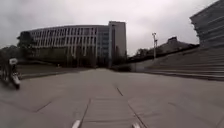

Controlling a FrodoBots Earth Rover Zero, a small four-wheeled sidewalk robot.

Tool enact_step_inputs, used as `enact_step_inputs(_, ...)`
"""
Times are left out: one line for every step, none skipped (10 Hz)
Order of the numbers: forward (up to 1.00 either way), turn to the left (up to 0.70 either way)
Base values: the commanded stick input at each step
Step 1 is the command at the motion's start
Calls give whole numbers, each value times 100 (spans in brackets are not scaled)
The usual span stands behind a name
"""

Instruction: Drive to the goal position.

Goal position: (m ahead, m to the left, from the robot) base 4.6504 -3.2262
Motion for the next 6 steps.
enact_step_inputs(85, 0)
enact_step_inputs(85, 0)
enact_step_inputs(85, 0)
enact_step_inputs(85, 0)
enact_step_inputs(85, 0)
enact_step_inputs(85, 0)
